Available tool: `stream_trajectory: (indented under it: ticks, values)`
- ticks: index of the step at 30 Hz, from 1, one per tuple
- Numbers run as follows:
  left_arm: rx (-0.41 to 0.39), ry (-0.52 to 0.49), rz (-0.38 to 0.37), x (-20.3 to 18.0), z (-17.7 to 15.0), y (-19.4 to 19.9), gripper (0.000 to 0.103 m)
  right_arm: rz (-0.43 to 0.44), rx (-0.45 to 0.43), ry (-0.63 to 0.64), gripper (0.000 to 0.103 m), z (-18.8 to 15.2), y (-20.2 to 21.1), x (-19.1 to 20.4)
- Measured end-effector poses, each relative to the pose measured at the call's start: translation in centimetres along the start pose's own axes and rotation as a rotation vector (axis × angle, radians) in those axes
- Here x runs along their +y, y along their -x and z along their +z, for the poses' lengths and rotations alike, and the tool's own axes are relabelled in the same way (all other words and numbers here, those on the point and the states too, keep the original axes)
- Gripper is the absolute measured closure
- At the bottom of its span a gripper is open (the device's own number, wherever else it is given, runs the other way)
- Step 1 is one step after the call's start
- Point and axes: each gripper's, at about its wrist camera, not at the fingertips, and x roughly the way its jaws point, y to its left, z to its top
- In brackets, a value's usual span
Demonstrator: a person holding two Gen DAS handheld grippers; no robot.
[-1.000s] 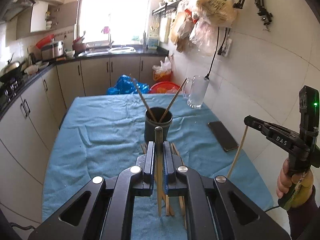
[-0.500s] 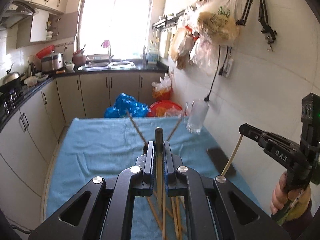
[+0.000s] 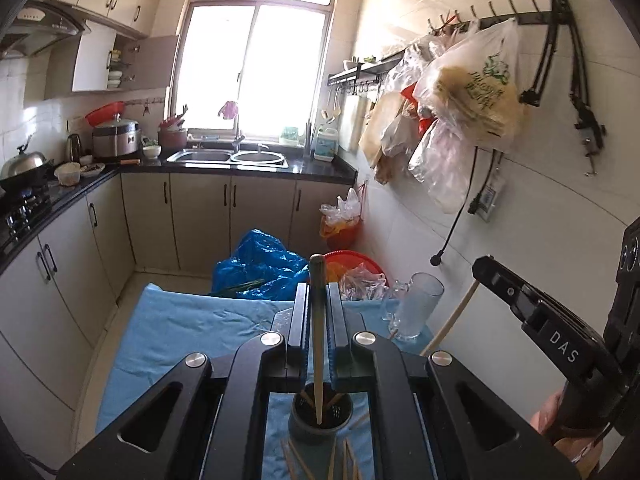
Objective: Organize utensils
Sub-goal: 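Raise both held chopsticks upright and carry them above the grey holder, then open both grippers to release the chopsticks into the holder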
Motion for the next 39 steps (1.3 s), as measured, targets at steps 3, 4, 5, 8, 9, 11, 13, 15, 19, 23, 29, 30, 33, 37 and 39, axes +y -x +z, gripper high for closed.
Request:
stream_trajectory:
  ticks: [3, 4, 5, 8, 9, 11, 13, 15, 19, 23, 29, 30, 33, 37, 39]
  values:
    - [0.032, 0.005, 0.014, 0.4, -0.4, -3.1, 0.096, -0.036, 0.000, 0.003, 0.097, -0.1, -2.3, -0.3]
    - [0.046, 0.006, 0.013, 0.6, -0.6, -3.9, 0.096, -0.052, 0.012, 0.010, 0.097, -0.5, -3.3, -0.4]
    - [0.076, 0.008, 0.016, 0.8, -1.2, -5.1, 0.096, -0.061, 0.028, 0.014, 0.097, -0.9, -4.0, -0.6]
    - [0.149, 0.012, 0.020, 1.5, -3.0, -7.7, 0.096, -0.070, 0.108, -0.003, 0.097, -2.8, -6.5, -1.8]
    - [0.167, 0.011, 0.022, 1.6, -3.5, -8.3, 0.096, -0.072, 0.136, -0.013, 0.097, -3.5, -7.3, -2.2]
    - [0.183, 0.013, 0.024, 2.2, -4.2, -8.9, 0.096, -0.074, 0.177, -0.027, 0.097, -4.7, -8.5, -3.1]
    - [0.189, 0.020, 0.023, 2.4, -4.5, -9.0, 0.096, -0.069, 0.212, -0.052, 0.096, -5.6, -9.4, -4.0]
    - [0.178, 0.025, 0.024, 2.7, -4.5, -8.7, 0.096, -0.071, 0.229, -0.085, 0.093, -6.1, -10.0, -4.9]
    - [0.152, 0.025, 0.031, 2.8, -4.3, -7.3, 0.068, -0.080, 0.229, -0.101, 0.061, -6.4, -10.2, -5.8]
    - [0.119, 0.001, 0.043, 2.6, -4.2, -5.2, 0.065, -0.085, 0.207, -0.107, 0.056, -5.9, -8.7, -5.9]
    - [0.092, -0.007, 0.052, 3.0, -5.5, -0.8, 0.058, -0.099, 0.193, -0.094, 0.044, -5.6, -4.7, -6.0]
    - [0.093, 0.001, 0.051, 3.3, -6.0, -0.1, 0.057, -0.103, 0.199, -0.088, 0.043, -5.8, -4.1, -6.0]
    - [0.113, 0.019, 0.058, 4.2, -7.9, 1.5, 0.055, -0.121, 0.233, -0.066, 0.036, -6.9, -2.1, -6.2]
    - [0.182, 0.044, 0.069, 5.4, -11.6, 2.0, 0.055, -0.151, 0.328, -0.021, 0.033, -10.0, -0.5, -6.6]
    - [0.244, 0.078, 0.065, 6.3, -14.3, 1.5, 0.055, -0.154, 0.409, 0.011, 0.033, -12.7, 0.1, -6.6]
